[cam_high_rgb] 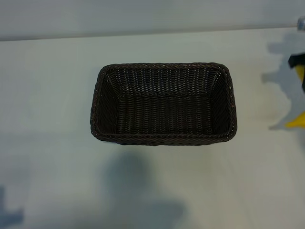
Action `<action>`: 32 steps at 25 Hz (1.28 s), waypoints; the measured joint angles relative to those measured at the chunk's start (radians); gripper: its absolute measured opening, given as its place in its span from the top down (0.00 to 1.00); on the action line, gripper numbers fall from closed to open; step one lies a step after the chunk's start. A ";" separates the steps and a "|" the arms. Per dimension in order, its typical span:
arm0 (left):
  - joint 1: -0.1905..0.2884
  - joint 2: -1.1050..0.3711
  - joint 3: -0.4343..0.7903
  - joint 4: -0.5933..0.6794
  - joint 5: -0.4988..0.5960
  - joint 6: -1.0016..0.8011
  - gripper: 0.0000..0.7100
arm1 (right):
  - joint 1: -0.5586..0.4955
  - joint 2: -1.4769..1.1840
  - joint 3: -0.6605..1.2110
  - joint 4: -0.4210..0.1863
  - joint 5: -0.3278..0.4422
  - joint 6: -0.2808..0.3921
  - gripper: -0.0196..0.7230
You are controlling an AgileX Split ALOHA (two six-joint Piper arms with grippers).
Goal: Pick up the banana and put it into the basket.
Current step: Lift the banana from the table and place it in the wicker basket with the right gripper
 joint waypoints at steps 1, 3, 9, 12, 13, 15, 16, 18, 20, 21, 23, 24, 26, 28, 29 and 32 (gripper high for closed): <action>0.000 0.000 0.000 0.000 0.000 0.000 0.26 | 0.005 -0.016 -0.015 0.000 0.003 0.000 0.40; 0.000 0.000 0.000 0.000 0.000 0.000 0.26 | 0.021 -0.045 -0.043 0.000 0.003 0.004 0.40; 0.000 0.000 0.000 0.001 0.000 0.000 0.26 | 0.103 -0.057 -0.061 0.001 0.007 0.025 0.40; 0.000 0.000 0.000 0.001 0.000 0.000 0.26 | 0.190 -0.057 -0.061 0.007 0.007 0.028 0.40; 0.000 0.000 0.000 0.001 0.000 0.000 0.26 | 0.225 -0.057 -0.061 0.008 0.007 0.028 0.40; 0.000 0.000 0.000 0.001 0.000 0.000 0.26 | 0.298 -0.057 -0.061 0.013 0.007 0.028 0.40; 0.000 0.000 0.000 0.001 0.000 0.000 0.26 | 0.329 -0.057 -0.061 0.013 0.007 0.028 0.40; 0.000 0.000 0.000 0.001 0.000 0.000 0.26 | 0.394 -0.055 -0.061 0.015 0.007 0.030 0.40; 0.000 0.000 0.000 0.001 0.000 0.000 0.26 | 0.455 -0.055 -0.061 0.016 -0.007 0.031 0.40; 0.000 0.000 0.000 0.001 0.000 0.000 0.26 | 0.489 -0.055 -0.064 0.016 -0.016 0.031 0.40; 0.000 0.000 0.000 0.001 0.000 0.000 0.26 | 0.532 -0.055 -0.073 0.017 -0.037 0.032 0.40; 0.000 0.000 0.000 0.001 0.000 0.000 0.26 | 0.551 -0.055 -0.081 0.014 -0.049 0.032 0.40; 0.000 0.000 0.000 0.001 0.000 0.000 0.26 | 0.579 -0.055 -0.093 0.008 -0.076 0.012 0.40; 0.000 0.000 0.000 0.001 0.000 0.003 0.26 | 0.602 -0.055 -0.096 0.000 -0.115 -0.064 0.40; 0.000 0.000 0.000 0.001 0.000 0.003 0.26 | 0.613 -0.055 -0.097 -0.002 -0.131 -0.129 0.40; 0.000 0.000 0.000 0.001 0.000 0.003 0.26 | 0.647 -0.055 -0.097 -0.007 -0.166 -0.385 0.40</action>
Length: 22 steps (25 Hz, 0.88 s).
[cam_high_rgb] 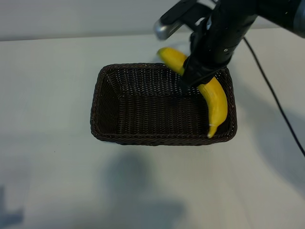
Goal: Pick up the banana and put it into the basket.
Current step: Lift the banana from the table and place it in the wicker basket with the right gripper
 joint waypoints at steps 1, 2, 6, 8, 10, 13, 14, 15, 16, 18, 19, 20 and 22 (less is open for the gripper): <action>0.000 0.000 0.000 0.000 0.000 0.000 0.26 | 0.012 0.000 0.000 0.001 0.001 -0.081 0.40; 0.000 0.000 0.000 0.000 0.000 0.000 0.26 | 0.022 0.000 0.000 0.001 0.006 -0.185 0.40; 0.000 0.000 0.000 0.000 0.000 0.000 0.26 | 0.057 0.000 0.000 0.014 0.009 -0.529 0.40; 0.000 0.000 0.000 0.000 0.000 0.000 0.26 | 0.066 0.000 0.000 0.025 -0.001 -0.652 0.40; 0.000 0.000 0.000 0.000 0.000 0.000 0.26 | 0.069 0.000 0.000 0.044 -0.029 -0.711 0.40; 0.000 0.000 0.000 0.000 0.000 0.000 0.26 | 0.070 0.000 0.000 0.061 -0.082 -0.733 0.40; 0.000 0.000 0.000 0.000 0.000 0.000 0.26 | 0.070 0.000 0.000 0.061 -0.108 -0.733 0.40; 0.000 0.000 0.000 0.000 0.000 0.000 0.26 | 0.070 0.003 0.000 0.061 -0.126 -0.733 0.40; 0.000 0.000 0.000 0.000 0.000 -0.001 0.26 | 0.070 0.009 0.000 0.063 -0.139 -0.729 0.40; 0.000 0.000 0.000 0.000 0.000 -0.001 0.26 | 0.070 0.028 0.000 0.063 -0.160 -0.712 0.40; 0.000 0.000 0.000 0.000 0.000 -0.001 0.26 | 0.070 0.041 0.000 0.063 -0.170 -0.702 0.40; 0.000 0.000 0.000 0.000 0.000 -0.001 0.26 | 0.070 0.062 0.000 0.063 -0.180 -0.696 0.40; 0.000 0.000 0.000 0.000 0.000 -0.001 0.26 | 0.070 0.099 0.000 0.063 -0.195 -0.690 0.40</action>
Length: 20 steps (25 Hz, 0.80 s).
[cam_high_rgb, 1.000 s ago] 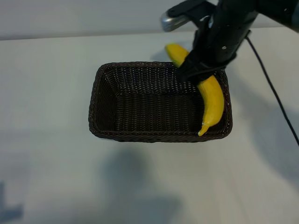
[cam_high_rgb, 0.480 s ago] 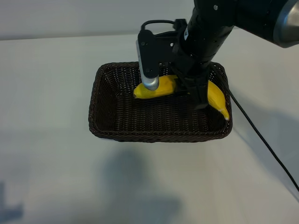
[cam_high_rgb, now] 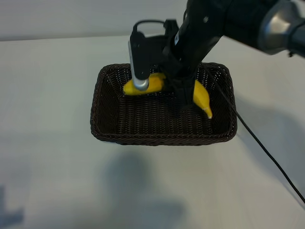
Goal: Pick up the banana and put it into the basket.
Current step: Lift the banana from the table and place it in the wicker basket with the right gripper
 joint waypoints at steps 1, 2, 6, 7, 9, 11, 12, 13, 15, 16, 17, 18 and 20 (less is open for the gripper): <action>0.000 0.000 0.000 0.000 0.000 0.000 0.26 | 0.000 0.018 0.000 0.000 -0.010 0.001 0.40; 0.000 0.000 0.000 0.000 0.000 0.000 0.26 | 0.000 0.041 0.000 -0.002 -0.020 0.001 0.40; 0.000 0.000 0.000 0.000 0.000 0.000 0.26 | 0.000 0.091 0.000 -0.011 -0.045 0.037 0.40; 0.000 0.000 0.000 0.000 0.000 0.000 0.26 | 0.000 0.095 0.000 -0.011 -0.048 0.053 0.40; 0.000 0.000 0.000 0.000 0.000 -0.001 0.26 | 0.001 0.097 0.000 -0.011 -0.055 0.080 0.40; 0.000 0.000 0.000 0.000 0.000 -0.001 0.26 | 0.001 0.097 -0.001 -0.012 -0.058 0.092 0.40; 0.000 0.000 0.000 0.000 0.000 -0.001 0.26 | 0.001 0.097 -0.001 -0.012 -0.058 0.093 0.40; 0.000 0.000 0.000 0.000 0.000 -0.001 0.26 | 0.001 0.097 -0.001 -0.012 -0.058 0.093 0.40; 0.000 0.000 0.000 0.000 0.000 -0.001 0.26 | 0.001 0.097 -0.001 -0.013 -0.058 0.093 0.40; 0.000 0.000 0.000 0.000 0.000 -0.001 0.26 | 0.002 0.097 -0.001 -0.013 -0.058 0.093 0.40; 0.000 0.000 0.000 0.000 0.000 -0.003 0.26 | 0.002 0.097 -0.001 -0.013 -0.058 0.093 0.40; 0.000 0.000 0.000 0.000 0.000 -0.003 0.26 | 0.002 0.097 -0.001 -0.013 -0.057 0.093 0.39; 0.000 0.000 0.000 0.000 0.000 -0.003 0.26 | 0.002 0.097 -0.002 -0.013 -0.052 0.093 0.35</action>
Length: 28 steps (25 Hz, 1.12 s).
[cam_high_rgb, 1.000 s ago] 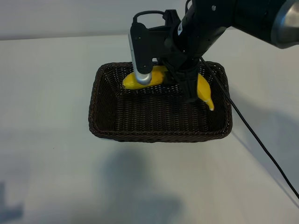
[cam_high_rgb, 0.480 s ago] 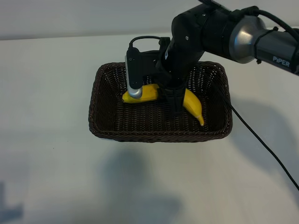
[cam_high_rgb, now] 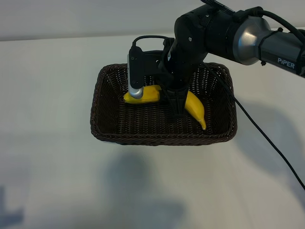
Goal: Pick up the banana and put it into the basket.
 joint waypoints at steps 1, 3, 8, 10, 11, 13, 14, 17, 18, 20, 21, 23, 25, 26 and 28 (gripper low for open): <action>0.000 0.000 0.000 0.000 0.000 0.000 0.26 | 0.000 0.000 0.000 0.000 0.004 0.000 0.32; 0.000 0.000 0.000 0.000 0.000 0.000 0.26 | 0.000 0.000 0.000 0.000 0.018 0.000 0.25; 0.000 0.000 0.000 0.000 0.000 0.000 0.26 | 0.000 -0.011 0.000 0.019 0.070 0.001 0.20; 0.000 0.000 0.000 0.000 0.000 0.000 0.26 | 0.000 -0.029 0.000 0.030 0.100 0.001 0.20; 0.000 0.000 0.000 0.000 0.000 0.000 0.26 | 0.000 -0.039 0.000 0.030 0.112 0.001 0.20; 0.000 0.000 0.000 0.000 0.000 0.000 0.26 | 0.000 -0.066 0.000 0.031 0.139 0.001 0.20; 0.000 0.000 0.000 0.000 0.000 0.000 0.26 | 0.000 -0.081 -0.001 0.029 0.152 0.001 0.20; 0.000 0.000 0.000 0.000 0.000 0.000 0.26 | 0.000 -0.118 -0.016 0.002 0.177 0.020 0.20; 0.000 0.000 0.000 0.000 0.000 0.000 0.26 | 0.000 -0.129 -0.020 -0.012 0.177 0.031 0.20; 0.000 0.000 0.000 0.000 0.000 0.000 0.26 | 0.000 -0.156 -0.033 -0.043 0.177 0.069 0.20; 0.000 0.000 0.000 0.000 0.000 0.000 0.26 | 0.000 -0.170 -0.036 -0.054 0.176 0.087 0.20; 0.000 0.000 0.000 0.000 0.000 0.000 0.26 | 0.000 -0.191 -0.041 -0.063 0.176 0.120 0.20; 0.000 0.000 0.000 0.000 0.000 0.000 0.26 | 0.000 -0.194 -0.041 -0.075 0.176 0.142 0.20; 0.000 0.000 0.000 0.000 0.000 0.000 0.26 | 0.000 -0.194 -0.041 -0.084 0.176 0.161 0.20; 0.000 0.000 0.000 0.000 0.000 0.000 0.26 | -0.004 -0.194 -0.041 -0.101 0.173 0.226 0.20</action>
